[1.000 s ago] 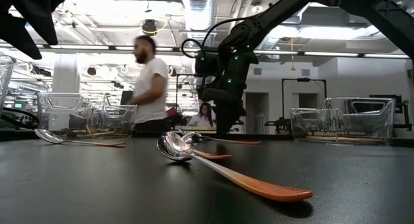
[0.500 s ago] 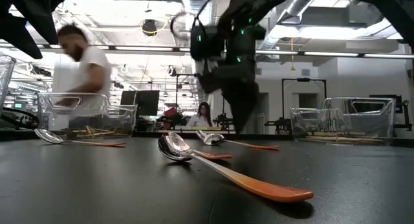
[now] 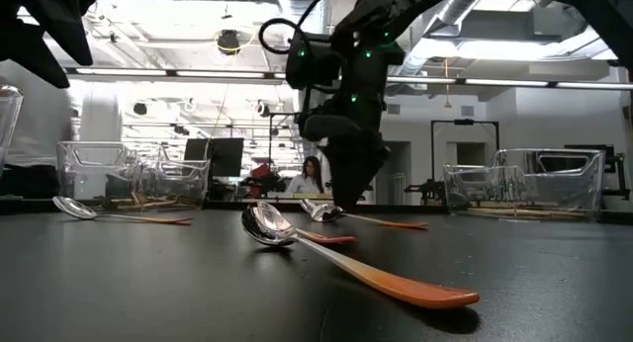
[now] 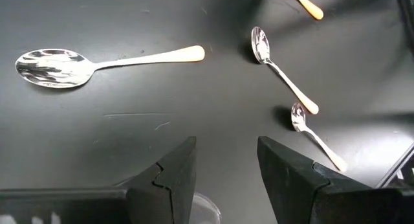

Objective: Sort silverware by color (type)
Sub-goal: Put the orange spoon into the bottom left transparent bin

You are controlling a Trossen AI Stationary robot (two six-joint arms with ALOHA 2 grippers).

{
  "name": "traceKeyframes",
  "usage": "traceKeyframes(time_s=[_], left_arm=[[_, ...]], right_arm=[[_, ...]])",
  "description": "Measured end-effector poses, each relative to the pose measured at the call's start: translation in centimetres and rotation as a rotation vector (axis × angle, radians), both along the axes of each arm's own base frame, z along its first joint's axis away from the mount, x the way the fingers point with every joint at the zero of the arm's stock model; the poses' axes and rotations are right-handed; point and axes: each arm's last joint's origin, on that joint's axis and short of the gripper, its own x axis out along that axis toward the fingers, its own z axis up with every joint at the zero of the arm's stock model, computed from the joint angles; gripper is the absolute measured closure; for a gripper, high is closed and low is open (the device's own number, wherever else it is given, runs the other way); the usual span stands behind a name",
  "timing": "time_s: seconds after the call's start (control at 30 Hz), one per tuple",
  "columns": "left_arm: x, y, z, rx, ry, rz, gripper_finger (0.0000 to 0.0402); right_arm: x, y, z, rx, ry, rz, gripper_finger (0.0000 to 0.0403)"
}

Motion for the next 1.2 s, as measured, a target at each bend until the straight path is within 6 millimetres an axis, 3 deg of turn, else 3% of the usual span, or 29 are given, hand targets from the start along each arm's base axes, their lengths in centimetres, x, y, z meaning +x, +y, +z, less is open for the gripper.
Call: traceKeyframes(time_s=[0.2,0.47,0.57,0.67,0.83,1.2], left_arm=[[0.1,-0.1,0.0,0.011,0.003,-0.017,0.0252],[0.1,-0.1,0.0,0.023,0.009,-0.035,0.0252],[0.1,-0.1,0.0,0.027,0.01,-0.04,0.0252],[0.1,-0.1,0.0,0.033,0.012,-0.047,0.0252],[0.1,0.0,0.0,0.053,-0.004,-0.042,0.0252],[0.3,0.0,0.2,0.104,-0.05,-0.041,0.0252]], right_arm=[[-0.4,-0.1,-1.0,-0.04,0.021,-0.013,0.0215],[-1.2,0.1,-2.0,-0.04,0.057,-0.02,0.0347],[-1.1,0.3,-1.6,0.047,0.052,-0.018,0.0389],[-0.9,0.8,-0.7,0.211,0.052,-0.013,0.0385],[1.2,1.6,2.8,0.397,-0.091,0.048,0.0391],[4.1,0.3,12.2,0.42,-0.44,0.107,0.0395]])
